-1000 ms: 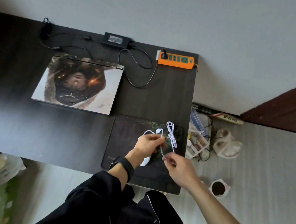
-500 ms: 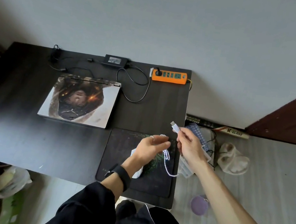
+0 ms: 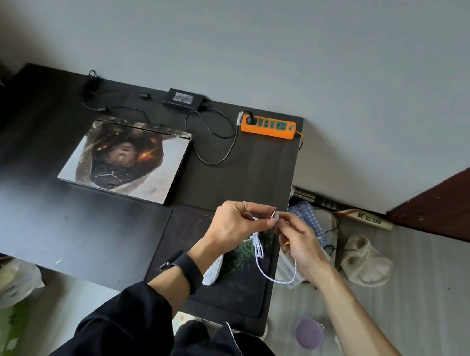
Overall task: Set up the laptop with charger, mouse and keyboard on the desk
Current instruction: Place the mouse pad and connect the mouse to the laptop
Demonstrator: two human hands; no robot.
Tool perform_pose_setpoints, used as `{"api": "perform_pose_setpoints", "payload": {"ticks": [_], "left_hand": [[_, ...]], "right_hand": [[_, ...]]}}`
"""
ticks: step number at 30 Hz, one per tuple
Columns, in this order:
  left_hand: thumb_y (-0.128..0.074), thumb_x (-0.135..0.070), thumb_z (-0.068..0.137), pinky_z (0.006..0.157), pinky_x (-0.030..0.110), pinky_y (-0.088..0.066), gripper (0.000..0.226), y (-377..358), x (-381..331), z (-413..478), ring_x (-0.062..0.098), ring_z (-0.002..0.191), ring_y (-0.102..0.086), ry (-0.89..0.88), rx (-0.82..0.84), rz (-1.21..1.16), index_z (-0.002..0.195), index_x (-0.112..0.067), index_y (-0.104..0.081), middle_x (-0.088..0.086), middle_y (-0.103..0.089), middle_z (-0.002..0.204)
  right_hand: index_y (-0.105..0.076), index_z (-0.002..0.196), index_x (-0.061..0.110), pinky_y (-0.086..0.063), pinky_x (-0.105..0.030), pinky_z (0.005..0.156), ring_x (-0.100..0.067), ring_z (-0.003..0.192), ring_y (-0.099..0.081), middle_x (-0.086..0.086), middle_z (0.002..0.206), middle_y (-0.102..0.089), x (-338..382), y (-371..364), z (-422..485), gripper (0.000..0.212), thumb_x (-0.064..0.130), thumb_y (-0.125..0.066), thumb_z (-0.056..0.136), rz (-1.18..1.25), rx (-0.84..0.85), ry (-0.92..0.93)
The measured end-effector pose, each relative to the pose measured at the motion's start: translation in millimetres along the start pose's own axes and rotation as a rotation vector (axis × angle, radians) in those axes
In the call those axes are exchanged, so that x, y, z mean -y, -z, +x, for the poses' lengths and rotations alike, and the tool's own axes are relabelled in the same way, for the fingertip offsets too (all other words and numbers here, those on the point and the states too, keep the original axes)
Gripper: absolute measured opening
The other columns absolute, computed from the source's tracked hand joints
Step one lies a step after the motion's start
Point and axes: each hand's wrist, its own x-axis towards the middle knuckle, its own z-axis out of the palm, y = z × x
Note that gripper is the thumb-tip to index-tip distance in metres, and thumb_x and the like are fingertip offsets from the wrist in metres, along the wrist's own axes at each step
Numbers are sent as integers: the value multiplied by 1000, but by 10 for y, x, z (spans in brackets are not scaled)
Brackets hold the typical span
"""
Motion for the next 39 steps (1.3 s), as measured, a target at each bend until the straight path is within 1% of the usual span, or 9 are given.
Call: {"api": "perform_pose_setpoints", "payload": {"ticks": [5,9,14,18,20,22,26,34,39], "left_hand": [[-83,-37,77,67,20,-53,19,25,-52,35,3,63,-58,-61,-105,171,92,-27,-78,-12,-75,78],[-75,-46,81,61,8,-42,20,159,-134,182,-3,63,-60,-83,-257,314,90,-28,-76,-14,-71,75],[-69,-47,87,67,22,-49,25,493,-363,577,3,64,-64,-27,-366,136,81,-23,-74,-7,-73,73],[-68,-36,91,61,17,-47,20,805,-492,806,2,59,-59,-60,-377,-53,80,-20,-71,-7,-70,71],[-66,-36,92,61,18,-47,23,1004,-398,862,5,60,-58,-35,-351,5,77,-20,-69,-7,-66,67],[-66,-35,92,62,22,-45,27,1196,-200,880,6,59,-55,25,-303,93,74,-17,-69,-7,-63,61],[-68,-41,89,61,23,-45,29,1556,348,838,7,57,-56,221,-192,254,74,-17,-72,-9,-63,59],[-64,-41,92,59,23,-44,26,2202,971,998,11,65,-60,449,-52,444,79,-19,-72,-10,-66,65],[-57,-45,92,91,33,-48,32,2368,1244,1319,21,111,-58,282,-135,846,113,-22,-65,-3,-64,114]], "right_hand": [[-71,98,30,-43,-18,63,-6,66,-59,9,76,-67,99,-14,25,15,20,-60,99,-99,-55,87],[-68,102,38,-46,-17,77,2,87,-64,17,91,-68,320,-8,157,11,36,-69,92,-486,-110,309],[-75,100,34,-37,-36,77,-22,95,-54,7,103,-66,882,-276,565,20,47,-60,95,-1093,-558,754],[-69,92,33,-36,-41,87,-27,110,-49,1,120,-59,1191,-703,756,13,41,-60,93,-1161,-733,846],[-67,93,28,-40,-41,82,-28,101,-54,-1,108,-61,1103,-922,806,17,44,-61,92,-1086,-696,725],[-68,92,23,-47,-39,77,-25,89,-60,0,95,-67,892,-1120,866,32,53,-57,93,-865,-496,367],[-74,93,16,-52,-28,59,-12,63,-60,1,84,-75,406,-1518,947,21,35,-66,94,-50,-205,-206],[-71,92,5,-58,-32,69,-16,68,-66,-7,77,-72,-356,-2276,1387,9,13,-73,91,429,-217,-406],[-72,96,8,-61,-33,77,-17,77,-71,-5,83,-75,-588,-2584,1671,9,15,-72,92,386,-242,-330]]}}
